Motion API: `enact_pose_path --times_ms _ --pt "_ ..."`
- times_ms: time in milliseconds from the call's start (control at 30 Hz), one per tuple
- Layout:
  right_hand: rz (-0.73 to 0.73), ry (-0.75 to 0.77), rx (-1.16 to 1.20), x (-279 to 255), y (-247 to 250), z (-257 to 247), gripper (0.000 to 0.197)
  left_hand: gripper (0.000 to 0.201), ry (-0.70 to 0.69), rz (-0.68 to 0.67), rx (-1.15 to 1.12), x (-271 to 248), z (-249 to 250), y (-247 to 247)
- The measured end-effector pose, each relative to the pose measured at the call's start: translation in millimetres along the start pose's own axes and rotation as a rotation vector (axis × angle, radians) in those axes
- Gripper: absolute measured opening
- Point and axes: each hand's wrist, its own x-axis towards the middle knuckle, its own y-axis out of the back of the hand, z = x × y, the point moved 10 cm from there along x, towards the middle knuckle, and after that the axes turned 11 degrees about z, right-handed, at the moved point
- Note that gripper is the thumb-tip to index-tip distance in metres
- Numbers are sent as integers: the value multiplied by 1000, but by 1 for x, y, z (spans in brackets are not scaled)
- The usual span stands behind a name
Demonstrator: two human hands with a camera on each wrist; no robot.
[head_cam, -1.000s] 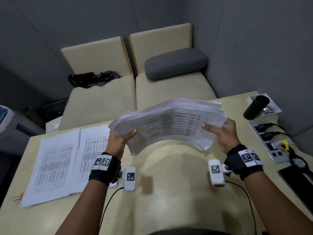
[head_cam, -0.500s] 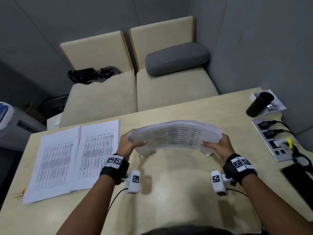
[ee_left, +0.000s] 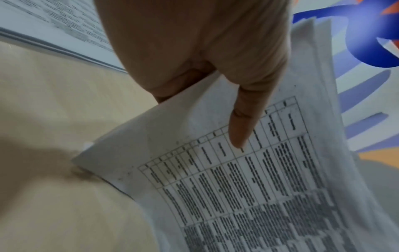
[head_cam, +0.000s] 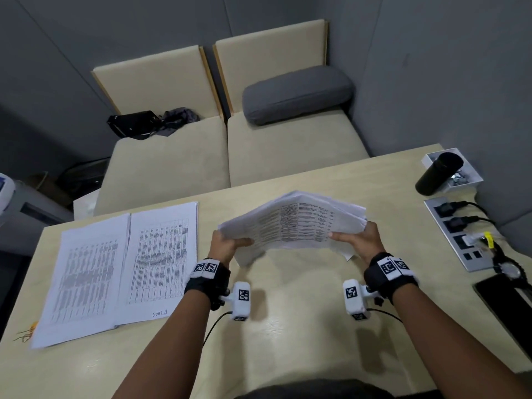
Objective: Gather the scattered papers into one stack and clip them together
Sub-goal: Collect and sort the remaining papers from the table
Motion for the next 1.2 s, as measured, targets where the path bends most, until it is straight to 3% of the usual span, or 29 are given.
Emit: enact_pose_path --times_ms 67,200,300,400,500,567,633,733,800,867,967,1033,1100,1133,1200 --pt "51 -16 17 7 7 3 46 64 6 22 -51 2 -4 3" --pt "45 -49 -76 9 10 17 61 45 -2 -17 -41 -2 -5 -2" --pt "49 16 -78 10 14 -4 58 36 -41 -27 -22 0 -3 -4" --pt "106 363 -195 12 17 -73 83 34 -32 -49 -4 -1 -1 -5" --pt "112 889 -525 -20 -18 -150 102 33 -30 -57 -3 0 -3 -6" --pt "19 1174 -751 -55 -66 -172 107 33 -39 -58 7 3 -4 -6" --pt "-186 1263 -1059 -74 -117 -146 109 34 -40 -64 22 5 -4 -7" --pt "-447 1061 -1595 -66 -155 -73 93 32 -59 -47 76 6 -2 -4" --pt "-442 935 -1607 -60 -155 -74 63 30 -71 -60 89 6 1 -5" --pt "-423 958 -1640 -60 -160 -89 34 27 -86 -77 99 7 5 -6" --pt "-383 999 -1666 -56 -159 -103 17 33 -80 -42 103 9 2 2" --pt "-273 978 -1523 -49 -147 -119 13 59 -43 52 86 12 -5 20" --pt "-122 899 -1234 -40 -124 -142 9 92 46 117 -23 11 -10 39" --pt "-90 811 -1026 -36 -112 -148 11 98 69 89 -96 10 -10 42" --pt "-113 602 -636 -31 -99 -145 17 89 66 -44 -210 1 8 34"
